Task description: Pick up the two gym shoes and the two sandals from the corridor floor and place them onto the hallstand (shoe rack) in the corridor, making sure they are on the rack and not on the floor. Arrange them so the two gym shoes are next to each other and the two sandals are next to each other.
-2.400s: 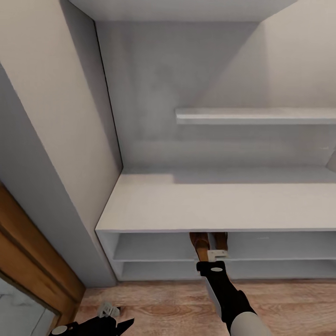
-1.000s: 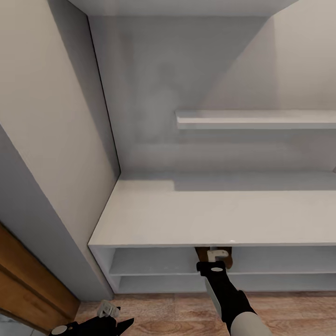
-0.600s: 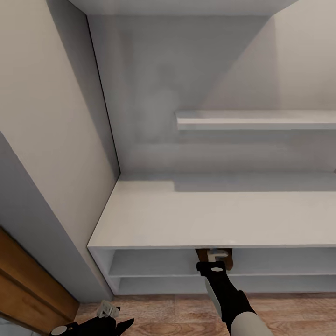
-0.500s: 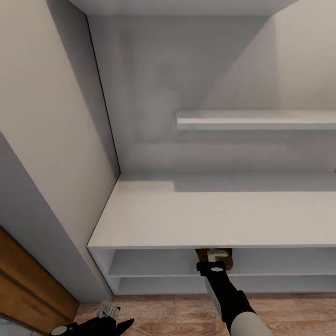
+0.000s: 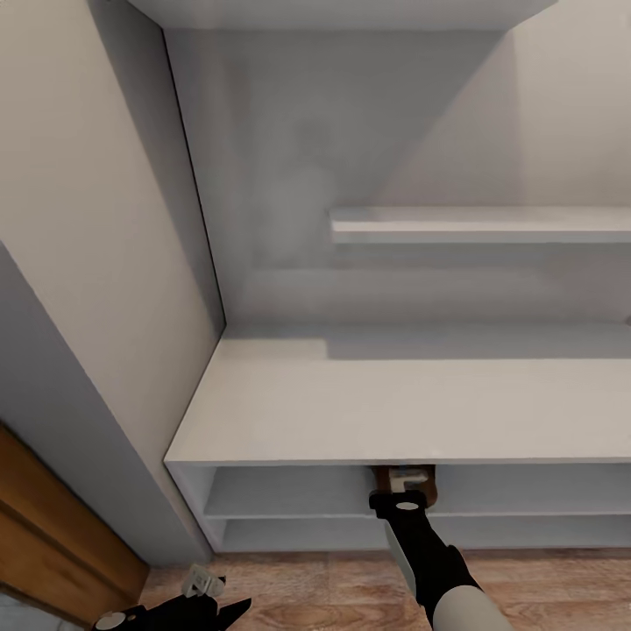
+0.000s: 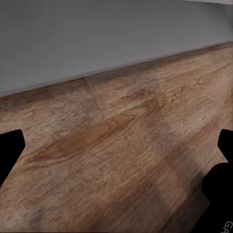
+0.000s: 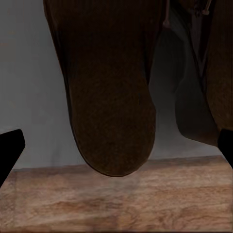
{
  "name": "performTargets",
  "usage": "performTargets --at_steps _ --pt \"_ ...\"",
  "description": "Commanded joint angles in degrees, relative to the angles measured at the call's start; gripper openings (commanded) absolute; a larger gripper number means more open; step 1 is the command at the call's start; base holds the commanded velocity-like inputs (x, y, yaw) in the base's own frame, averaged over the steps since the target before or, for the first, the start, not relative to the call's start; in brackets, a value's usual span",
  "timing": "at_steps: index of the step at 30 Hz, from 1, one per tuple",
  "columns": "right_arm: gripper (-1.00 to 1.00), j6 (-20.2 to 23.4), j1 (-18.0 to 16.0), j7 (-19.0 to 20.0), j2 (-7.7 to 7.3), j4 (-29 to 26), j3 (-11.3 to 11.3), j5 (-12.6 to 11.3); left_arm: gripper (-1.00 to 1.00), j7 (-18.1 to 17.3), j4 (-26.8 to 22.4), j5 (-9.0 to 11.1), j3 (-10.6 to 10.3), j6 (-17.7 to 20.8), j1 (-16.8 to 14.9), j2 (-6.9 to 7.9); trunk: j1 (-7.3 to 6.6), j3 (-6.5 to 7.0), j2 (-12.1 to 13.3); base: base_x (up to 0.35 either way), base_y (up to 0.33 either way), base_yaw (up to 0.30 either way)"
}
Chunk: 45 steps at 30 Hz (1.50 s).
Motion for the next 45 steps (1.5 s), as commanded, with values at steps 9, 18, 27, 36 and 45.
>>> performTargets --at_steps 9,18,27,36,45 --pt "1.00 0.39 -0.02 0.10 0.07 -0.01 -0.26 0.61 1.00 -0.20 0.02 -0.58 0.43 -0.49 -0.03 0.04 -0.02 -0.05 -0.02 -0.193 -0.116 0.000" --pt "1.00 0.32 -0.02 0.10 0.07 0.17 -0.31 0.60 1.00 -0.21 0.02 -0.57 0.45 -0.50 -0.03 0.20 -0.02 -0.05 -0.02 -0.258 -0.160 0.000" --pt "1.00 0.29 -0.02 0.10 0.07 0.34 -0.32 0.61 1.00 -0.12 0.02 -0.57 0.51 -0.36 -0.03 0.46 -0.02 -0.05 -0.02 -0.276 -0.163 0.000" --pt "1.00 0.17 -0.02 0.15 0.07 0.64 -0.32 0.63 1.00 0.19 0.02 -0.45 0.60 -0.28 -0.03 1.21 -0.02 -0.05 -0.02 -0.279 -0.163 0.000" --pt "1.00 -6.45 0.02 0.18 0.07 7.91 -0.32 0.88 1.00 2.63 0.02 0.23 4.51 -0.67 -0.03 1.63 -0.02 -0.05 -0.02 -0.279 -0.162 0.000"
